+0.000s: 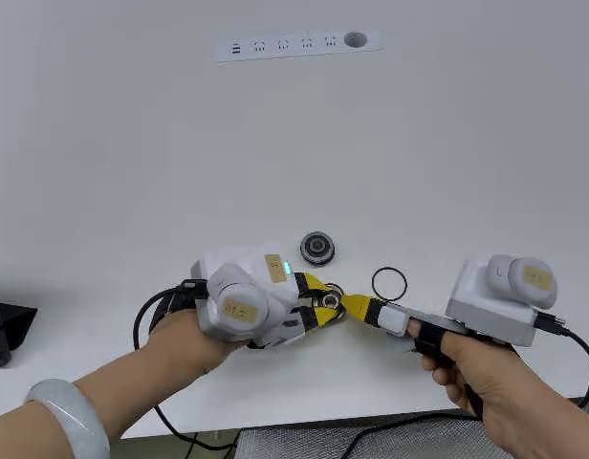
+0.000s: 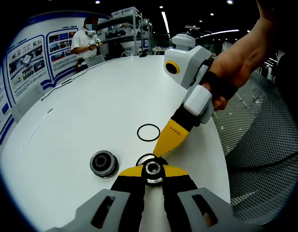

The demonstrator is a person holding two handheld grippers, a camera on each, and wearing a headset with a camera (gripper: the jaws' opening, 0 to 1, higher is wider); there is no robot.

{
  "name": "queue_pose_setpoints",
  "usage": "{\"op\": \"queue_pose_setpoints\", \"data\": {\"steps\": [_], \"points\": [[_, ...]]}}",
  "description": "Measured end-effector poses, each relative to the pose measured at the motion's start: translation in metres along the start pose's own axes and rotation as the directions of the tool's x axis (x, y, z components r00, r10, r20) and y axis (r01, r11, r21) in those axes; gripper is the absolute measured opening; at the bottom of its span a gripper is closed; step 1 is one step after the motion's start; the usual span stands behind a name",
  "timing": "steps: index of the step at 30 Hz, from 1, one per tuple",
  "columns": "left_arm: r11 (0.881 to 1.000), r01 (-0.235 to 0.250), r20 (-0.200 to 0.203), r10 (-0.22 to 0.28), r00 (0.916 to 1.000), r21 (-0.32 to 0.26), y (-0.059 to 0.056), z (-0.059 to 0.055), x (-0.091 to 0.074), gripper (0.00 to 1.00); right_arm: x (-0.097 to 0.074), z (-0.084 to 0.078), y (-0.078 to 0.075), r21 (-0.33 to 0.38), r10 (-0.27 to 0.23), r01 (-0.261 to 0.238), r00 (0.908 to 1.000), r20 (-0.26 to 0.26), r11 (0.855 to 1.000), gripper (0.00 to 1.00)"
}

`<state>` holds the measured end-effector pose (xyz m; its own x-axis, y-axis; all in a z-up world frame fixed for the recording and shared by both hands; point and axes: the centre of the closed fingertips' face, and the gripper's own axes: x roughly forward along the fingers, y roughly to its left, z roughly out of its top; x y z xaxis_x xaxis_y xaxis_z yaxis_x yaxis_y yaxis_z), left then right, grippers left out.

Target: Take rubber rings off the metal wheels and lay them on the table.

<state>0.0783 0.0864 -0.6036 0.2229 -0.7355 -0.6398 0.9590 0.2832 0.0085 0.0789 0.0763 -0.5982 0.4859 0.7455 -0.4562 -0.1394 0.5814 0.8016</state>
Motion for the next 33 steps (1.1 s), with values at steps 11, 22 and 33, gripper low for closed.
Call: {"op": "queue_pose_setpoints", "data": {"steps": [11, 22, 33], "points": [[1.0, -0.004, 0.027, 0.004, 0.9996, 0.012, -0.001, 0.005, -0.003, 0.18, -0.001, -0.001, -0.002, 0.001, -0.003, 0.003, 1.0, -0.003, 1.0, 0.02], [1.0, -0.029, 0.032, 0.029, 0.9991, 0.0, 0.004, 0.001, -0.008, 0.25, -0.001, -0.002, -0.001, 0.001, 0.0, 0.0, 1.0, -0.004, 1.0, 0.02], [0.999, -0.038, 0.033, 0.038, 0.9987, -0.019, 0.004, -0.004, -0.01, 0.35, -0.001, -0.002, 0.002, 0.001, 0.006, -0.006, 1.0, -0.004, 1.0, 0.02]]}}
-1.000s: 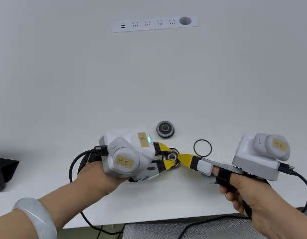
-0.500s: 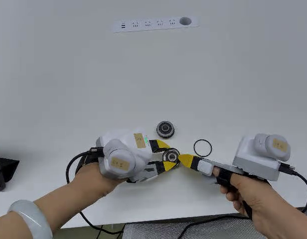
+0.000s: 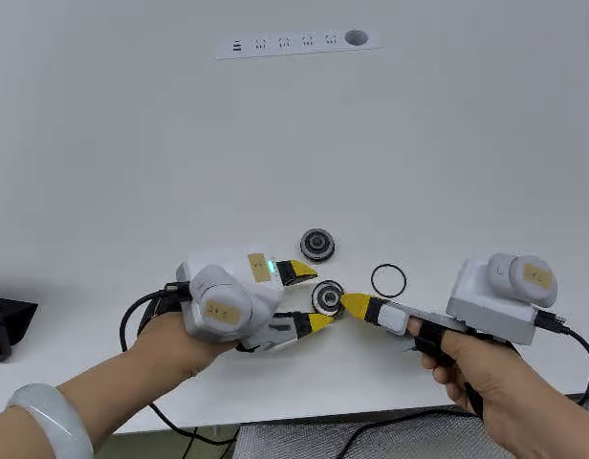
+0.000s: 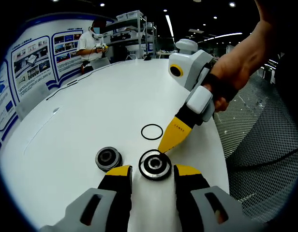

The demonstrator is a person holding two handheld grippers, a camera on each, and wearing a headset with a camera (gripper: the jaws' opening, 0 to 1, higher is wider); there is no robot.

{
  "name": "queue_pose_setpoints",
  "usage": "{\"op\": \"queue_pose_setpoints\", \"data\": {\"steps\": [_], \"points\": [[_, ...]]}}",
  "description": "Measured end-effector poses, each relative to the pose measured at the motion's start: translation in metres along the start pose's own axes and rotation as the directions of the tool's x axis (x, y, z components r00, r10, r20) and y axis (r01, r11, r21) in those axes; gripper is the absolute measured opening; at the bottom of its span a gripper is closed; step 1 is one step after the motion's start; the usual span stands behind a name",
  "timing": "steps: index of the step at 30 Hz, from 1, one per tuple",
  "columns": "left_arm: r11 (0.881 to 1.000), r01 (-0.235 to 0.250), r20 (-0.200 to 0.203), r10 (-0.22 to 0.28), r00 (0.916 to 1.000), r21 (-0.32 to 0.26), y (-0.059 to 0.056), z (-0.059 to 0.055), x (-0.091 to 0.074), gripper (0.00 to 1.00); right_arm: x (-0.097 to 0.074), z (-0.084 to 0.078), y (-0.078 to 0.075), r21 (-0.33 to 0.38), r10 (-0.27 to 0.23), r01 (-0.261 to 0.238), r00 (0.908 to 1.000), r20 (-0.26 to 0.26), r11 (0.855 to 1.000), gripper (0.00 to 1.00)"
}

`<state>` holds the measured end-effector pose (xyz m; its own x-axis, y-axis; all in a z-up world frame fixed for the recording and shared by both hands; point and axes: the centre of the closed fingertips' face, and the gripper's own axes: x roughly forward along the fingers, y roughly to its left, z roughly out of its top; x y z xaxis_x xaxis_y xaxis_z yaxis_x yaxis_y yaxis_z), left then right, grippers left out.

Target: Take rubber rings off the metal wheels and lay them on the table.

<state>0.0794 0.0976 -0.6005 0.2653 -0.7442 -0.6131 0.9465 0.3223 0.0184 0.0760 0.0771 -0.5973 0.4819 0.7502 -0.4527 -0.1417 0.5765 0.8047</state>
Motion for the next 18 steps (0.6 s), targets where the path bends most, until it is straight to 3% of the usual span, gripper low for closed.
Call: {"op": "queue_pose_setpoints", "data": {"steps": [18], "points": [[0.999, -0.032, -0.006, 0.032, 0.9995, -0.039, 0.004, -0.01, -0.007, 0.5, 0.0, 0.0, 0.014, -0.002, 0.034, -0.034, 0.9994, -0.003, 0.999, 0.02]]}}
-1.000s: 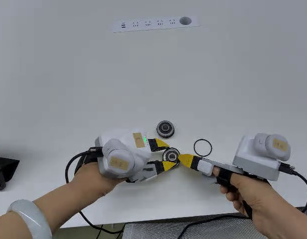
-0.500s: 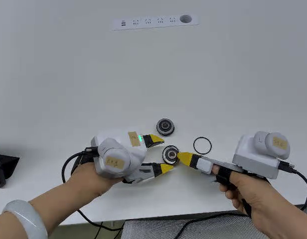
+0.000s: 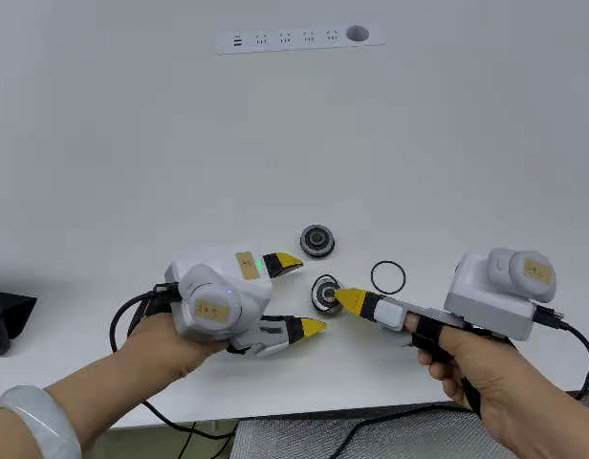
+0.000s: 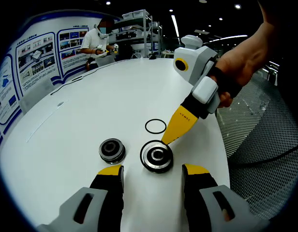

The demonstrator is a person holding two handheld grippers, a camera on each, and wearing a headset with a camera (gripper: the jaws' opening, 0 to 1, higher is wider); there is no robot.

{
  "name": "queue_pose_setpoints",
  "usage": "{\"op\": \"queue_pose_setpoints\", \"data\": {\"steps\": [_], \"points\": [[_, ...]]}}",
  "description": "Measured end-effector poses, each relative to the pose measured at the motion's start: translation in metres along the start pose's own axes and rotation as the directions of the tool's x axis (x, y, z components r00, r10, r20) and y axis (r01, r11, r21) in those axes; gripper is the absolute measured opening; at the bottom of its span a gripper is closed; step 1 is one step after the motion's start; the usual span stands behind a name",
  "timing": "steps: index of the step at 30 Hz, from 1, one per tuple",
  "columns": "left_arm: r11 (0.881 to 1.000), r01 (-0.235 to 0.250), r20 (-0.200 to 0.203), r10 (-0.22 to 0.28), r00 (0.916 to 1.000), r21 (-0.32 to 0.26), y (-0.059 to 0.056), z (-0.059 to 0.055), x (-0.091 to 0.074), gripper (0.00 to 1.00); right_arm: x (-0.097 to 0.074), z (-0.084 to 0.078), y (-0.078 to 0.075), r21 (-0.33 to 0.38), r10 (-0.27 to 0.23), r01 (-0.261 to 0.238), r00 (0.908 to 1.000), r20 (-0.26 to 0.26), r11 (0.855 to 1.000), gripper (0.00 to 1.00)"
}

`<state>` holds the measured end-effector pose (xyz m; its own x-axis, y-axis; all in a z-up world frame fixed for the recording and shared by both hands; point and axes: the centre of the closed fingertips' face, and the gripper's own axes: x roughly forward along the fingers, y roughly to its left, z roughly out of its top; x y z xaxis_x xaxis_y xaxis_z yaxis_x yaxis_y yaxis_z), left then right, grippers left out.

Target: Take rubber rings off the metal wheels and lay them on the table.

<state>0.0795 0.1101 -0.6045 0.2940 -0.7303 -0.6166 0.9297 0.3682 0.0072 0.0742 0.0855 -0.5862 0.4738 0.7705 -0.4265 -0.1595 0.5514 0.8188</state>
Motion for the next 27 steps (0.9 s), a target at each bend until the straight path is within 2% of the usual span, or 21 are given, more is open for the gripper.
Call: {"op": "queue_pose_setpoints", "data": {"steps": [10, 17, 27], "points": [[1.0, -0.024, 0.004, 0.024, 0.9997, -0.017, 0.005, -0.003, -0.004, 0.57, -0.003, 0.0, 0.008, 0.0, 0.021, -0.021, 0.9998, 0.001, 1.0, 0.02], [0.999, -0.047, 0.007, 0.048, 0.9988, -0.027, 0.009, -0.004, -0.006, 0.63, -0.011, 0.007, 0.01, 0.002, 0.027, -0.027, 0.9994, 0.023, 1.0, 0.02], [0.998, -0.057, -0.001, 0.057, 0.9984, -0.031, 0.012, -0.006, -0.006, 0.67, -0.029, 0.021, -0.006, 0.026, -0.007, 0.005, 0.997, 0.077, 1.0, 0.02]]}}
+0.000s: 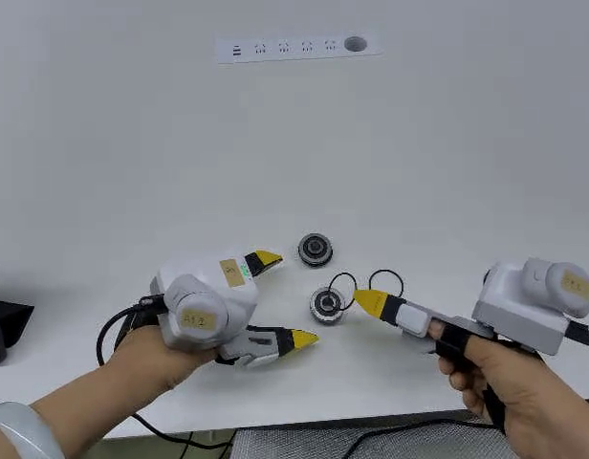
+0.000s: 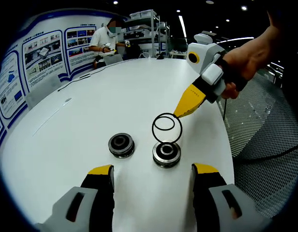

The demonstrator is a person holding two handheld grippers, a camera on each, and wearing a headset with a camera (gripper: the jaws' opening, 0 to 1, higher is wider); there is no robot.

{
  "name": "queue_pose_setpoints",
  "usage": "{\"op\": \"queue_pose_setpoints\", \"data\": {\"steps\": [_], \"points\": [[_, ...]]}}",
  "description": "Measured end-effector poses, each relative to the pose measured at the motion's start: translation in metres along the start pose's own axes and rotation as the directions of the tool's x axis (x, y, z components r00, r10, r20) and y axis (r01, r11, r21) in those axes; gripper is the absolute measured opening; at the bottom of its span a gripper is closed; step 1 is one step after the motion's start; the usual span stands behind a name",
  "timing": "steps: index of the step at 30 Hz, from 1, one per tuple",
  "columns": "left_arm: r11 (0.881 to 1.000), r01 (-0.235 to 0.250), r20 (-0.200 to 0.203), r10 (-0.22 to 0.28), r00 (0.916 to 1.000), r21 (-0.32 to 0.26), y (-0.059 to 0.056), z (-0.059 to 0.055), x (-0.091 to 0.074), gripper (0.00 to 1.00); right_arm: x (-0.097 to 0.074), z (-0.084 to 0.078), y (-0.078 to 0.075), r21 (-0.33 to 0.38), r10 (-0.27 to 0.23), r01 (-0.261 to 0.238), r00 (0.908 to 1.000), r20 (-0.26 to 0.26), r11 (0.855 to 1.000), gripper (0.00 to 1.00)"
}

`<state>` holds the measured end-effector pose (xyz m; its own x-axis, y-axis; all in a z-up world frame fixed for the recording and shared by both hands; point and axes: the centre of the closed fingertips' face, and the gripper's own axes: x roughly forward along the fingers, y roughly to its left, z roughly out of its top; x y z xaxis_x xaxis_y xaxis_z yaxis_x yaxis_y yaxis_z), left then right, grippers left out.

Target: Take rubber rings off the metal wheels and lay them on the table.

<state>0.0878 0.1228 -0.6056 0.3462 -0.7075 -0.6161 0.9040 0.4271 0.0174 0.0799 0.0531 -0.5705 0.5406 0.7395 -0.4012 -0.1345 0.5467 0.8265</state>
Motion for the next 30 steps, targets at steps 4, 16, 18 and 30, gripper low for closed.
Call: {"op": "queue_pose_setpoints", "data": {"steps": [4, 16, 18, 30], "points": [[1.0, -0.005, -0.003, 0.005, 1.0, -0.004, 0.001, -0.001, 0.0, 0.67, -0.006, 0.007, -0.007, 0.007, -0.018, 0.018, 0.9996, 0.021, 1.0, 0.02], [1.0, -0.007, -0.008, 0.007, 0.9999, -0.007, 0.002, -0.002, -0.003, 0.65, -0.014, 0.024, -0.032, 0.013, -0.097, 0.096, 0.993, 0.067, 0.995, 0.02], [1.0, -0.008, -0.01, 0.008, 0.9999, -0.004, 0.002, -0.002, -0.003, 0.64, -0.015, 0.024, -0.035, 0.014, -0.109, 0.108, 0.9919, 0.067, 0.994, 0.02], [1.0, -0.006, -0.015, 0.006, 0.9999, -0.008, 0.002, -0.004, -0.003, 0.63, -0.015, 0.023, -0.053, -0.033, -0.178, 0.179, 0.9832, 0.042, 0.983, 0.02]]}}
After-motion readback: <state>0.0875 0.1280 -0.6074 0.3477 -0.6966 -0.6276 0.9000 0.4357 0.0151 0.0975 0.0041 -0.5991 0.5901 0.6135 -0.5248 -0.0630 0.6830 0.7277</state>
